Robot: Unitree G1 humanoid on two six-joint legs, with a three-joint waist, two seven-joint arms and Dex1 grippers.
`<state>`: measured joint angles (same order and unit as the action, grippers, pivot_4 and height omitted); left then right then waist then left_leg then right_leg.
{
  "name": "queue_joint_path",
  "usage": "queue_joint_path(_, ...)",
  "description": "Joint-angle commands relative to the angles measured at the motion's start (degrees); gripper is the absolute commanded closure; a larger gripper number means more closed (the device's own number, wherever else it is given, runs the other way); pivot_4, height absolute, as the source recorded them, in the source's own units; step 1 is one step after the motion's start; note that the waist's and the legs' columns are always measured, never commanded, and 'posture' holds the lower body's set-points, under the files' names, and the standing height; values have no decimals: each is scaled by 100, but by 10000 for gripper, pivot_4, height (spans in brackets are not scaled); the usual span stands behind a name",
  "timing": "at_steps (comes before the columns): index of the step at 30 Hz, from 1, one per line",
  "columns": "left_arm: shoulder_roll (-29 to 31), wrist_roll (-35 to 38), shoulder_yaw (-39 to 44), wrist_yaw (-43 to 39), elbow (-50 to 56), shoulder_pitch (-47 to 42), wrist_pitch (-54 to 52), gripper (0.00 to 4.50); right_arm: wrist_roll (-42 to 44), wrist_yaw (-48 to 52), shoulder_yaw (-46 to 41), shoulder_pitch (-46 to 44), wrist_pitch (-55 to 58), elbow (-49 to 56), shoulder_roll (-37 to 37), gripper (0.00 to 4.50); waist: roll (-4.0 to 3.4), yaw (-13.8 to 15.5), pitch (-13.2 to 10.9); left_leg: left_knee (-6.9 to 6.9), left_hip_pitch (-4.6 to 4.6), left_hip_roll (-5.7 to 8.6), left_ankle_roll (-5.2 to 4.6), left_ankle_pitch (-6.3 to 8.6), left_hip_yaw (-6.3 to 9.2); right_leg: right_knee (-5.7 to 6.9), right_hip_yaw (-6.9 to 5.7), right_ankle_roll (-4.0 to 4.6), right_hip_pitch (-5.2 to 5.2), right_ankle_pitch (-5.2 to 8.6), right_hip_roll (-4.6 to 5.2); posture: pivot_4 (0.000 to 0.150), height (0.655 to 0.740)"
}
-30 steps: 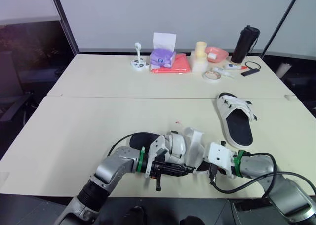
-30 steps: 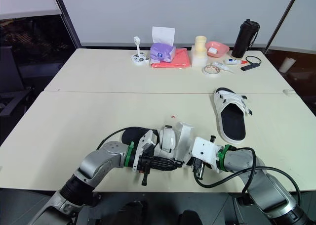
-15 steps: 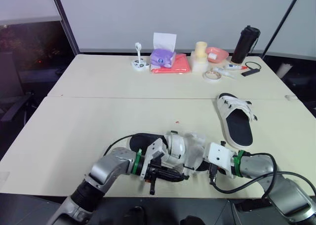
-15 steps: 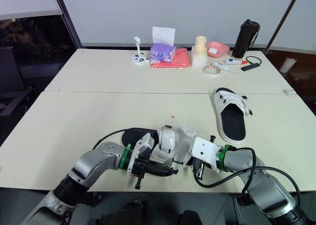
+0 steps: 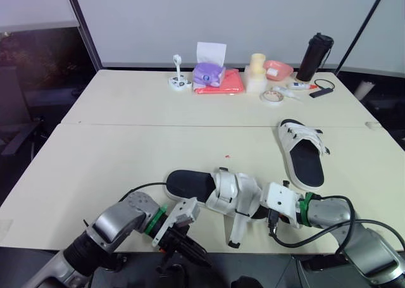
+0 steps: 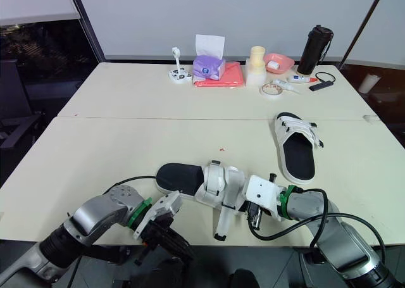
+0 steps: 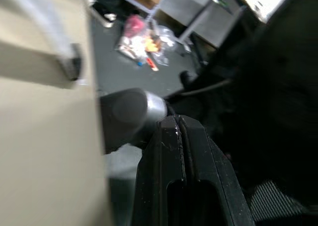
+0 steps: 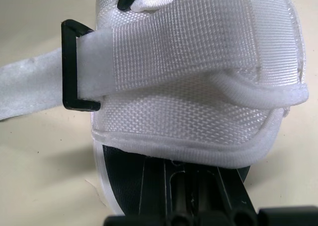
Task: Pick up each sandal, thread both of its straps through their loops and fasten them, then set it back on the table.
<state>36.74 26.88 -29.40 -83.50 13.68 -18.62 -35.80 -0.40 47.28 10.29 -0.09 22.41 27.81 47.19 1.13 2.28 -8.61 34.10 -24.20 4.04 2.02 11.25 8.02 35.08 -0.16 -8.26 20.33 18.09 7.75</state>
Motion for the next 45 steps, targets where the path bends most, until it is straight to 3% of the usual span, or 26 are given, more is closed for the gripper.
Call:
queue_joint_path(1, -5, 48, 207, -106, 112, 5, 422, 44679, -164, 223, 506, 311, 363, -546, 74, 45000, 0, 2, 0, 0, 0, 0, 0, 0, 1, 0, 0, 0, 0, 0, 0, 1500, 7400)
queue_joint_path(7, 472, -67, 883, -257, -563, -262, 907, 44679, -155, 211, 493, 311, 351, -568, 61, 45000, -2, -1, -1, 0, 0, 0, -1, 0, 1, 0, 0, 1, 2, 0, -1, 1500, 7400)
queue_joint_path(11, 443, 67, 1285, -183, -1139, -846, 830, 44679, -171, 204, 511, 280, 313, -639, 39, 45000, 0, 5, 0, 0, 0, 1, -1, -1, 5, 7, -2, 0, 5, 0, -5, 1500, 7400)
queue_joint_path(14, 113, 202, 1489, -7, -1502, -1467, 486, 37150, -192, 217, 547, 190, 270, -730, 12, 45000, 14, -2, 6, 4, 0, 4, -1, -1, 2, 5, 0, -4, 1, -1, -3, 1500, 7400)
queue_joint_path(21, -273, 253, 1194, -304, -1591, -2047, 32, 3011, -194, 275, 600, 89, 226, -793, 21, 45000, 13, -55, 5, 2, 6, 9, -2, -2, -1, 27, -1, -26, 7, -12, -14, 1500, 7400)
queue_joint_path(26, -221, 36, 498, -827, -1201, -1886, 33, 3011, -184, 329, 603, 148, 220, -738, 77, 45000, 14, -65, 6, 4, 17, 9, -2, -3, -6, 31, 0, -25, -5, -12, -13, 1500, 7400)
queue_joint_path(31, -237, -86, 314, -811, -989, -1678, 453, 3011, -164, 319, 589, 279, 270, -608, 114, 45000, 13, -52, 6, 4, 17, 8, -2, -3, -1, 31, 0, -22, -4, -10, -13, 1500, 7400)
queue_joint_path(33, -661, -390, 532, -537, -1239, -1562, 1689, 3011, -146, 305, 575, 363, 309, -542, 132, 45000, 16, -8, 11, 4, 17, 6, -2, -3, -1, 30, 0, -11, -5, -4, -12, 1500, 7400)
queue_joint_path(38, -943, -733, 600, -543, -1539, -1429, 2937, 3011, -133, 275, 543, 476, 347, -457, 155, 45000, 11, 6, 20, 10, 15, 6, -2, -3, -2, 18, 1, -5, -14, -2, -5, 1500, 7400)
queue_joint_path(42, -1267, -1085, 659, -555, -2076, -1356, 4848, 3011, -128, 268, 528, 484, 357, -451, 161, 45000, 9, 10, 21, 6, 16, 8, -2, -3, -1, 15, 0, -7, -13, -2, -5, 1500, 7400)
queue_joint_path(45, -1437, -1324, 630, -824, -2687, -1429, 6877, 3011, -132, 275, 517, 467, 346, -477, 170, 45000, 10, 11, 22, 7, 15, 10, -2, -3, -1, 13, 0, -6, -15, -3, -4, 1500, 7400)
